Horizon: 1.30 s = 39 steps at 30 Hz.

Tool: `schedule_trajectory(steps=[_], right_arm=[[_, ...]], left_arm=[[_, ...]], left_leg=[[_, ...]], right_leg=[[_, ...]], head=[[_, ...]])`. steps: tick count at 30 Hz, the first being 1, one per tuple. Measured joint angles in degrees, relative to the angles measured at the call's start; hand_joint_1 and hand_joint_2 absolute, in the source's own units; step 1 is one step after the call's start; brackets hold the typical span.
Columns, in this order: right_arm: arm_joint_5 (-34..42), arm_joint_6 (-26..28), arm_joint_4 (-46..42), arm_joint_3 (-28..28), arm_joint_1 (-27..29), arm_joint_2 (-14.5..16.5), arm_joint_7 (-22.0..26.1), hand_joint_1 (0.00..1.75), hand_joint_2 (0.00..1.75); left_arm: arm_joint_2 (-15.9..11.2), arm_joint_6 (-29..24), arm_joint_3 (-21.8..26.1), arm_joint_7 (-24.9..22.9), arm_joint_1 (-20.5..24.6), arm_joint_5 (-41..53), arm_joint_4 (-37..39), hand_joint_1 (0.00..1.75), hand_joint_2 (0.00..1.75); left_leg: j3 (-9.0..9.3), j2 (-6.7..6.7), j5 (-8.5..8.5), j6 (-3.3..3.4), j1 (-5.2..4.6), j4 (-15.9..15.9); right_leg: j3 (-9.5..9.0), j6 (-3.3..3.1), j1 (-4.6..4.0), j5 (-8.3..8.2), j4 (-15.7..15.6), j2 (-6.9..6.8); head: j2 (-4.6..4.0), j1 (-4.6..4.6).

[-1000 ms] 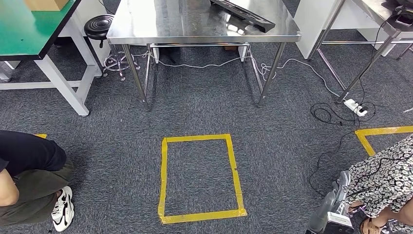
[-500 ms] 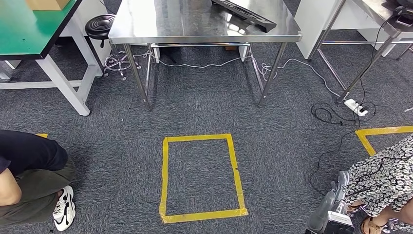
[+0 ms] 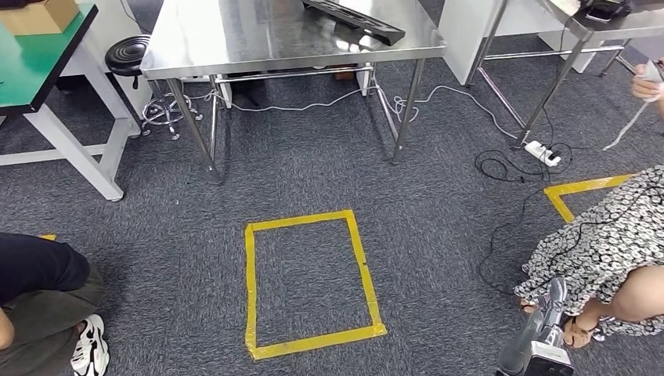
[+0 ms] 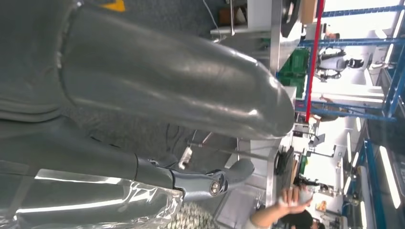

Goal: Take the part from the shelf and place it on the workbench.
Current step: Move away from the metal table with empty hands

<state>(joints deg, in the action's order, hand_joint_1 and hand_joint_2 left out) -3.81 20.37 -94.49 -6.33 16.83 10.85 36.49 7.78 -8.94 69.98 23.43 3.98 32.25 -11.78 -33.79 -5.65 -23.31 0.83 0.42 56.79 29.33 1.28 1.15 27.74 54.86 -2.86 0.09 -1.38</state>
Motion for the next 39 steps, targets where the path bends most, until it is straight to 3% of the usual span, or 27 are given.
schedule_trajectory(steps=[2, 4, 6, 7, 8, 9, 11, 13, 15, 16, 19, 20, 21, 26, 27, 28, 30, 31, 32, 33, 35, 37, 38, 39], right_arm=[[-0.03, 0.03, 0.01, -0.21, 0.00, 0.09, 0.08, 0.00, 0.00], [-0.07, 0.03, 0.02, -0.30, -0.03, 0.26, 0.13, 0.00, 0.00], [-0.08, 0.03, 0.14, -0.34, -0.01, 0.34, 0.13, 0.00, 0.00], [-0.07, 0.04, 0.21, -0.37, -0.01, 0.34, 0.13, 0.00, 0.00], [-0.07, 0.05, 0.27, -0.42, -0.03, 0.34, 0.12, 0.00, 0.00], [-0.06, 0.08, 0.30, -0.46, -0.07, 0.36, 0.12, 0.00, 0.00], [-0.04, 0.19, 0.32, -0.54, -0.14, 0.46, 0.15, 0.00, 0.00], [0.01, 0.34, 0.36, -0.64, -0.20, 0.63, 0.19, 0.00, 0.00], [-0.19, 0.55, 0.38, -0.80, -0.14, 0.84, 0.29, 0.00, 0.00], [-0.54, 0.74, 0.40, -0.98, -0.07, 0.92, 0.42, 0.00, 0.00], [-1.88, 1.32, 0.57, -1.65, -0.38, 0.95, 0.74, 0.00, 0.00], [-2.10, 1.38, 0.64, -1.74, -0.54, 0.95, 0.75, 0.00, 0.00], [-2.21, 1.40, 0.71, -1.78, -0.62, 0.96, 0.75, 0.00, 0.00], [-2.21, 1.40, 0.79, -1.80, -0.67, 0.94, 0.75, 0.00, 0.00], [-2.43, 1.52, 1.13, -2.03, -0.69, 0.94, 0.72, 0.00, 0.00], [-3.49, 2.25, 2.22, -2.48, -1.01, 0.96, 0.34, 0.00, 0.00], [-8.48, 6.36, 15.32, -4.62, -5.86, 0.62, -0.63, 0.00, 0.00], [-10.84, 8.48, 23.52, -5.71, -8.80, 0.35, -0.93, 0.00, 0.00], [-12.42, 10.01, 31.54, -6.62, -11.60, 0.06, -1.05, 0.00, 0.00], [-12.82, 10.51, 36.28, -7.14, -13.00, -0.18, -1.49, 0.00, 0.00], [-13.67, 11.13, 43.18, -7.66, -15.40, -0.55, -4.52, 0.00, 0.00], [-14.15, 11.54, 52.01, -8.55, -18.04, -1.23, -9.23, 0.00, 0.00], [-14.00, 11.30, 56.44, -9.14, -18.86, -1.67, -12.02, 0.00, 0.00], [-13.64, 10.70, 60.54, -9.81, -19.31, -2.13, -15.19, 0.00, 0.00]], left_arm=[[-0.03, -0.01, 0.00, 0.02, 0.00, 0.01, 0.00, 0.00, 0.00], [-0.06, -0.01, 0.01, 0.02, -0.06, 0.01, 0.00, 0.00, 0.00], [-0.06, -0.01, 0.01, 0.02, -0.10, 0.01, 0.00, 0.00, 0.00], [-0.06, -0.01, 0.01, 0.02, -0.10, 0.01, 0.00, 0.00, 0.00], [-0.06, 0.01, 0.00, 0.03, -0.10, 0.02, 0.00, 0.00, 0.00], [-0.06, 0.03, -0.01, 0.04, -0.10, 0.04, 0.00, 0.00, 0.00], [-0.24, 0.08, -0.01, 0.08, -0.10, 0.12, 0.00, 0.00, 0.00], [-0.44, 0.13, -0.02, 0.17, -0.10, 0.22, 0.02, 0.00, 0.00], [-0.45, 0.16, -0.03, 0.24, -0.02, 0.27, 0.02, 0.00, 0.00], [-0.42, 0.17, -0.03, 0.25, 0.04, 0.27, 0.02, 0.00, 0.00], [-0.24, 0.25, -0.03, 0.25, 0.06, 0.34, 0.03, 0.00, 0.00], [-0.21, 0.26, -0.03, 0.24, 0.04, 0.36, 0.04, 0.00, 0.00], [-0.21, 0.27, -0.02, 0.24, 0.02, 0.36, 0.04, 0.00, 0.00], [-0.20, 0.27, -0.02, 0.24, 0.02, 0.36, 0.04, 0.00, 0.00], [-0.16, 0.28, -0.02, 0.22, 0.02, 0.41, 0.04, 0.00, 0.00], [-0.09, 0.27, -0.03, 0.16, 0.03, 0.49, 0.05, 0.00, 0.00], [0.03, 0.14, -0.04, -0.26, 0.18, 0.79, 0.04, 0.00, 0.00], [0.08, 0.07, -0.04, -0.48, 0.31, 0.93, 0.03, 0.00, 0.00], [0.08, -0.01, -0.04, -0.69, 0.42, 1.07, 0.02, 0.00, 0.00], [0.08, -0.05, -0.04, -0.84, 0.48, 1.19, 0.02, 0.00, 0.00], [0.07, -0.28, -0.04, -1.32, 0.23, 1.38, 0.03, 0.00, 0.00], [0.07, -0.69, -0.04, -2.05, 0.00, 1.72, 0.05, 0.00, 0.00], [0.07, -0.91, -0.05, -2.45, -0.05, 1.93, 0.08, 0.00, 0.00], [0.07, -1.09, -0.08, -2.88, -0.07, 2.18, 0.10, 0.00, 0.00]], left_leg=[[-0.75, 1.34, -2.06, -0.75, 0.51, 2.34], [-3.29, 4.11, -6.92, -1.18, 0.77, 9.26], [-5.85, 5.28, -10.32, -1.24, 0.78, 16.26], [-5.97, 5.43, -10.26, -1.12, 0.77, 17.15], [-5.07, 5.62, -9.09, -0.85, 0.74, 15.79], [-3.29, 6.09, -7.19, -0.42, 0.70, 12.53], [0.73, 8.92, -3.89, 1.08, 0.56, 4.76], [2.44, 10.81, -2.86, 2.25, 0.20, 1.09], [2.64, 9.77, -2.46, 2.68, -0.14, 0.22], [2.97, 9.03, -2.04, 2.76, -0.05, -0.59], [3.89, 6.72, -1.01, 2.88, 0.32, -2.77], [3.91, 6.25, -0.97, 2.98, 0.31, -2.92], [3.87, 5.94, -0.95, 2.99, 0.31, -2.92], [3.85, 5.70, -0.95, 2.99, 0.31, -2.91], [3.76, 5.16, -0.93, 2.93, 0.31, -2.90], [3.64, 4.27, -0.90, 2.72, 0.37, -2.88], [3.65, 0.93, -1.54, 0.87, 0.52, -2.19], [3.82, -0.37, -1.97, -0.18, 0.77, -1.79], [3.79, -0.46, -2.99, -1.16, 1.02, -0.88], [3.30, 0.62, -4.44, -1.49, 1.30, 0.65], [0.46, 4.04, -9.02, -1.63, 1.55, 7.32], [-2.72, 5.39, -12.29, -1.36, 1.45, 14.54], [-3.34, 5.57, -12.25, -1.07, 1.38, 15.81], [-2.85, 5.75, -10.95, -0.62, 1.27, 14.62]], right_leg=[[-0.06, -1.16, 0.33, -0.75, -0.08, 1.24], [0.03, -1.98, 0.30, -1.31, -0.05, 2.41], [0.32, -2.36, -0.15, -1.57, 0.03, 3.70], [0.38, -2.44, -0.39, -1.64, 0.08, 4.41], [0.38, -2.48, -0.63, -1.67, 0.14, 5.17], [0.32, -2.51, -0.84, -1.69, 0.19, 5.89], [0.38, -2.39, -1.04, -1.76, 0.31, 7.25], [0.84, -1.98, -0.73, -1.97, 0.36, 8.38], [1.50, -1.25, -0.61, -2.33, 0.21, 9.45], [1.83, -0.95, -0.73, -2.41, 0.35, 9.05], [4.71, -0.94, -1.06, 0.06, 5.19, 4.73], [5.80, -1.02, -1.03, 1.11, 7.17, 3.92], [6.60, -1.04, -0.92, 1.79, 8.58, 3.69], [7.26, -1.00, -0.86, 2.29, 9.83, 3.65], [8.45, -0.74, -0.63, 3.00, 12.15, 3.61], [8.81, -0.04, -0.17, 3.02, 13.07, 3.44], [5.73, 1.12, 0.63, 0.89, 7.88, 1.18], [3.27, 1.11, 0.97, -0.82, 3.42, 0.43], [1.57, 0.56, 1.12, -1.94, 0.29, -0.04], [1.78, -0.23, 1.19, -2.20, 0.38, 0.85], [2.07, -1.14, 1.04, -2.78, 0.41, 2.23], [2.46, -1.64, 0.29, -3.09, 0.48, 3.75], [2.52, -1.73, -0.09, -3.15, 0.51, 4.46], [2.49, -1.78, -0.45, -3.17, 0.53, 5.16]], head=[[0.00, -0.10], [0.00, -0.23], [0.00, -0.24], [0.00, -0.24], [0.00, -0.23], [0.00, -0.24], [0.00, -0.02], [0.00, 0.19], [0.00, 0.08], [0.00, 0.00], [0.00, 0.39], [0.00, 0.54], [0.00, 0.63], [0.00, 0.62], [0.00, 0.62], [0.00, 0.61], [0.00, 0.51], [0.00, 0.38], [0.00, 0.21], [0.00, 0.02], [0.00, -0.12], [0.00, -0.15], [0.00, -0.15], [0.00, -0.13]])
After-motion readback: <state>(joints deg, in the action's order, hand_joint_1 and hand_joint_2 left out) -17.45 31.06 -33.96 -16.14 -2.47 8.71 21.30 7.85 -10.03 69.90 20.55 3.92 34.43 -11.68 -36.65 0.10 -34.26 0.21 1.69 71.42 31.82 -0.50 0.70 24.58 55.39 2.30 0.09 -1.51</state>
